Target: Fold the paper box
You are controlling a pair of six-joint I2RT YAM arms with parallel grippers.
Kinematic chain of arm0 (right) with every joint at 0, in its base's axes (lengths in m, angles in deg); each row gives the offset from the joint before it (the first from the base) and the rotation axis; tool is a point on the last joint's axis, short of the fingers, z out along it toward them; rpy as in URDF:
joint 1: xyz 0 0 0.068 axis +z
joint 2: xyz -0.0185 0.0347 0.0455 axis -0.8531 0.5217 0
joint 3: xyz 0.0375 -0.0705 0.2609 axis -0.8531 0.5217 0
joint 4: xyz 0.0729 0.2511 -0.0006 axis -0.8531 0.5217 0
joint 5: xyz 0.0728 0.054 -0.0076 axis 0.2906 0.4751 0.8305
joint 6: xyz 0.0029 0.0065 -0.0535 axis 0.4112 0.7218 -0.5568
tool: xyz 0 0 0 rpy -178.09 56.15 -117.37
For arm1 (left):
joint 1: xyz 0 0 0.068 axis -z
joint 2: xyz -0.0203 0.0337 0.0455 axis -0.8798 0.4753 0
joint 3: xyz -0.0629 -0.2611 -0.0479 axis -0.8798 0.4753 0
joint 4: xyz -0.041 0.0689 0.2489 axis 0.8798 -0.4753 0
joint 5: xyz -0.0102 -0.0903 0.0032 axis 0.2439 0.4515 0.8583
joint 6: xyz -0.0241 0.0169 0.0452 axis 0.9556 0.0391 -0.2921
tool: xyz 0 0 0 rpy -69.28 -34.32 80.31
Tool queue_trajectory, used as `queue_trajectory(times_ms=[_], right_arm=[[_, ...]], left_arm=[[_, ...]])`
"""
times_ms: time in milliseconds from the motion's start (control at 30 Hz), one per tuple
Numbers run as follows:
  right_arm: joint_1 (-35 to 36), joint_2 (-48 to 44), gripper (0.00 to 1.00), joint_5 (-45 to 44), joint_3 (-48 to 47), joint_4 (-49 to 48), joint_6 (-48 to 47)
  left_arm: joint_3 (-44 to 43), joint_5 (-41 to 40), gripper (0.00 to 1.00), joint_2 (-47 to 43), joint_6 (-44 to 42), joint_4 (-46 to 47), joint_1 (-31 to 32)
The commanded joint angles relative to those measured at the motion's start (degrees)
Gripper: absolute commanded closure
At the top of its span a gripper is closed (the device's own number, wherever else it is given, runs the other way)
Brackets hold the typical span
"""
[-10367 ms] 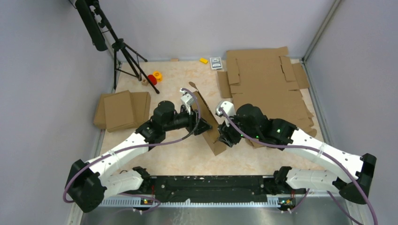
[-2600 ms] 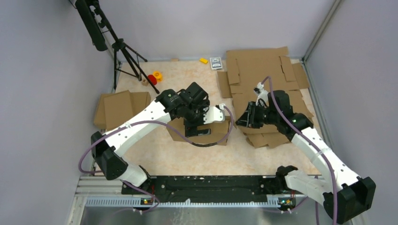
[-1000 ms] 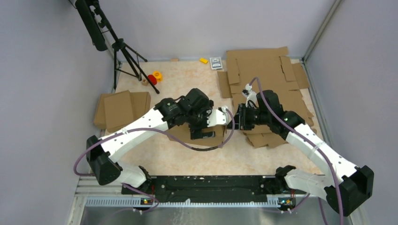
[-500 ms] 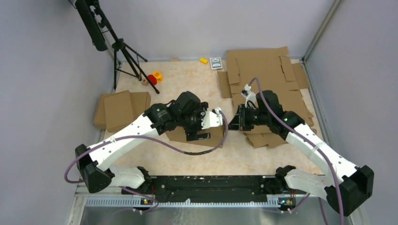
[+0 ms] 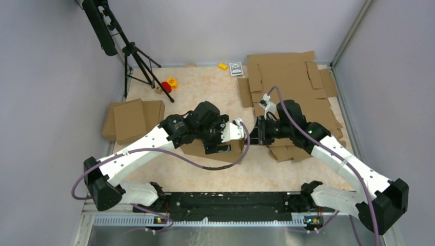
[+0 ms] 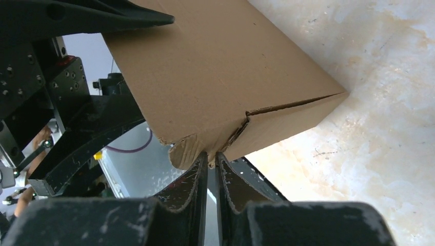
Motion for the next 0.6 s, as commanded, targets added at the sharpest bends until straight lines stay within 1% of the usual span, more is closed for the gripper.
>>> queue_trajectory(times_ms=[0, 200, 333, 567], right_arm=[[1.44, 0.26, 0.91, 1.01, -1.53, -4.15, 1.80], [2.40, 0.06, 0.91, 0.58, 0.05, -5.46, 3.00], [2.63, -0.14, 0.93, 0.75, 1.31, -6.30, 3.51], [3.21, -1.05, 0.94, 0.08, 3.59, -7.46, 4.28]], left_arm=[[0.33, 2.49, 0.24, 0.23, 1.19, 2.77, 0.41], [3.14, 0.56, 0.24, -0.57, 2.21, 5.81, 2.07], [5.46, -1.57, 0.19, -1.67, 2.86, 8.72, 3.43], [6.17, -2.04, 0.21, -1.38, 3.75, 9.68, 3.88]])
